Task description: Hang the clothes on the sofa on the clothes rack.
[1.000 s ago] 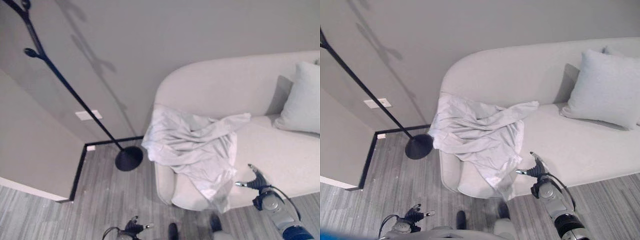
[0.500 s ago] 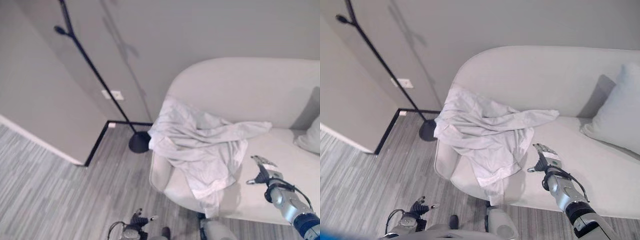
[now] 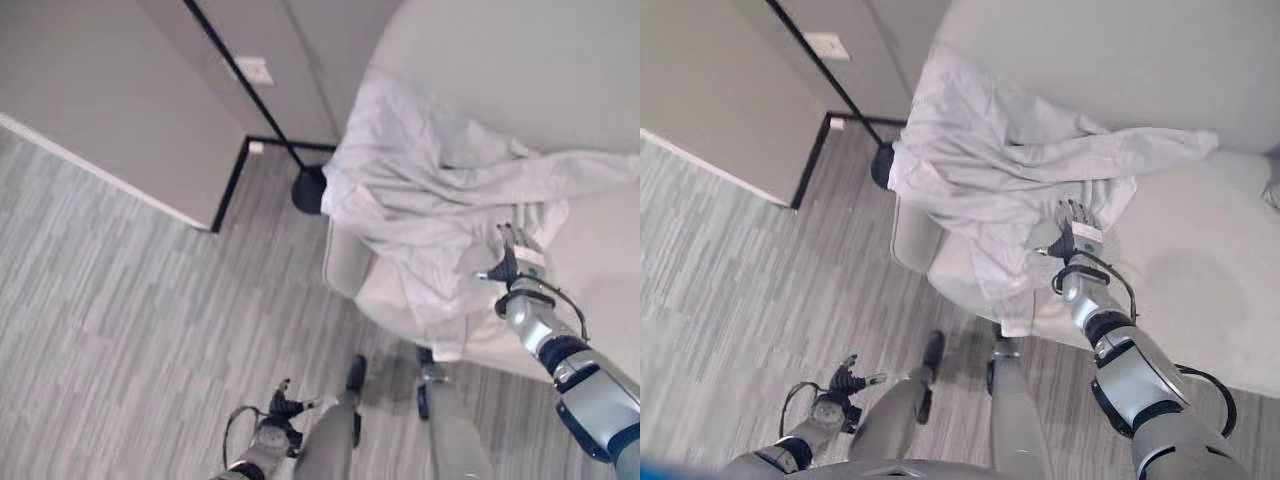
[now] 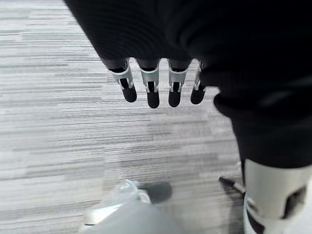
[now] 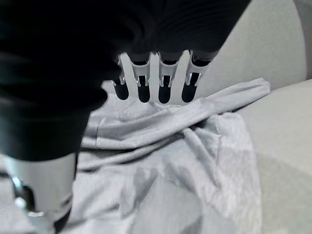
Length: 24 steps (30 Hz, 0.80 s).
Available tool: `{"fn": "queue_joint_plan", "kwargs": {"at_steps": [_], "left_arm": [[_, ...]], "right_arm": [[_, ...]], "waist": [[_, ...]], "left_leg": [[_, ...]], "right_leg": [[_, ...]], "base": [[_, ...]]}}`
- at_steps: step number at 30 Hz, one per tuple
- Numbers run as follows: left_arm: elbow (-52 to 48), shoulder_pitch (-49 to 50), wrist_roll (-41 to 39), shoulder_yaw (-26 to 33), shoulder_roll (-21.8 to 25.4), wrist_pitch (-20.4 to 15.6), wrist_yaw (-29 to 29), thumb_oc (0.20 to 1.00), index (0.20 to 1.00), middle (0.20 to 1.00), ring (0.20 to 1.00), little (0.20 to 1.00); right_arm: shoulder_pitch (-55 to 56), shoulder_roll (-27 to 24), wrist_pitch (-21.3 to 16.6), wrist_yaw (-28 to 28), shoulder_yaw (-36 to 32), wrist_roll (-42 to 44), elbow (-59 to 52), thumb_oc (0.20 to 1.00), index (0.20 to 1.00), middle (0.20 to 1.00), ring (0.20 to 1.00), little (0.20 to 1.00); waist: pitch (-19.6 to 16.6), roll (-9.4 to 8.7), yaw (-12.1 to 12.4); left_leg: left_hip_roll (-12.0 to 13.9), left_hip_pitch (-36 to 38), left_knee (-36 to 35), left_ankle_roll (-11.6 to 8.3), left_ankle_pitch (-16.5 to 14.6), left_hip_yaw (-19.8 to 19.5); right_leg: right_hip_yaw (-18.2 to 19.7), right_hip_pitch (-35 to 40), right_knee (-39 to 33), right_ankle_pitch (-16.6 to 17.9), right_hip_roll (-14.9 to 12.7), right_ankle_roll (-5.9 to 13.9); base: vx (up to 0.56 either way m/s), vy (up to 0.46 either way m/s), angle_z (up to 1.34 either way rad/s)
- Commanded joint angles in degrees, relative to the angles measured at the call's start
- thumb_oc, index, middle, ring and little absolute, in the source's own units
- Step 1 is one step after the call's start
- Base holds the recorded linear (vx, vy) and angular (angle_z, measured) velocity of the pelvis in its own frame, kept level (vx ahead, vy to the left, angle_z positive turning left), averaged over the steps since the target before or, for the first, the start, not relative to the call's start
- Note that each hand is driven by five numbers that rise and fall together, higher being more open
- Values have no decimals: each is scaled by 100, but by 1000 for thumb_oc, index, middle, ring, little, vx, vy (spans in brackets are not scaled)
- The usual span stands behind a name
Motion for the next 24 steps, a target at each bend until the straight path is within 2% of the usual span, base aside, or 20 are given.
{"fn": "queue_joint_plan", "kwargs": {"at_steps": [1,2,3,5,10,16,21,24], "left_arm": [[-349,96,-291,-12,69,-181,232,1000,1000,1000,1000,1000],[-349,96,-291,-12,69,-181,232,1000,1000,1000,1000,1000],[-695,-34,-359,-134,138,-239,264,1000,1000,1000,1000,1000],[-820,-89,-450,-157,161,-254,282,1000,1000,1000,1000,1000],[-1016,-183,-532,-211,193,-274,284,1000,1000,1000,1000,1000],[-1623,-230,-557,-328,360,-377,254,1000,1000,1000,1000,1000],[-1666,-205,-223,-430,414,-354,560,1000,1000,1000,1000,1000],[-1448,-281,-9,-371,404,-285,688,1000,1000,1000,1000,1000]], "right_arm": [[-308,-310,-55,-346,-12,409,61,1000,1000,1000,1000,1000],[-308,-310,-55,-346,-12,409,62,1000,1000,1000,1000,1000],[-528,-446,-84,-316,43,626,117,1000,1000,1000,1000,1000],[-648,-471,-133,-313,31,798,131,1000,1000,1000,1000,1000],[-803,-486,-217,-163,158,1026,177,1000,1000,1000,1000,1000],[-1009,-680,-56,117,620,715,564,1000,1000,1000,1000,1000],[-989,-684,190,-208,385,780,1005,1000,1000,1000,1000,1000],[-711,-622,267,-428,393,567,865,1000,1000,1000,1000,1000]], "waist": [[-30,26,241],[-32,26,241],[115,78,303],[190,124,336],[307,182,377],[503,301,412],[627,364,370],[661,296,278]], "left_leg": [[-317,49,253,39,-147,-34],[-317,46,254,39,-147,-34],[-429,-314,461,42,-164,-10],[-493,-551,578,46,-176,20],[-585,-990,775,70,-191,35],[-739,-1736,1151,64,-228,74],[-803,-2199,1479,71,-310,171],[-787,-2283,1526,73,-338,215]], "right_leg": [[453,598,-1435,843,-372,537],[453,596,-1434,843,-371,537],[484,311,-1424,916,-400,558],[517,125,-1409,947,-397,575],[541,-211,-1378,986,-422,583],[547,-807,-1273,1051,-496,602],[572,-1204,-1140,1065,-478,622],[589,-1317,-1085,1059,-416,610]], "base": [[-35,42,6],[-55,59,-7],[-42,38,-9],[-37,52,-1],[-11,25,13],[-7,11,7],[3,40,5],[12,11,2]]}}
